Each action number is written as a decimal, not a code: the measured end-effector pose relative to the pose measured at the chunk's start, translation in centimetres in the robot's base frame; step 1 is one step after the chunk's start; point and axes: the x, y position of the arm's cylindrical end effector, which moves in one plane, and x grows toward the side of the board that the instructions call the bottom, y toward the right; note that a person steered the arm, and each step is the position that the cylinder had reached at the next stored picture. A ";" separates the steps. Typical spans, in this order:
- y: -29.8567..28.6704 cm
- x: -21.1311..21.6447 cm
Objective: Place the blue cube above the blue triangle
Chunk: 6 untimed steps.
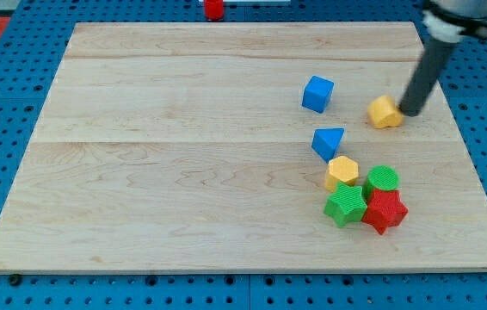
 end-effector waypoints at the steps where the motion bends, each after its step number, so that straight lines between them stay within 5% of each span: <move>1: -2.7 -0.6; 2: -1.9 -5.4; 3: -8.6 -6.0; 6: -12.2 0.0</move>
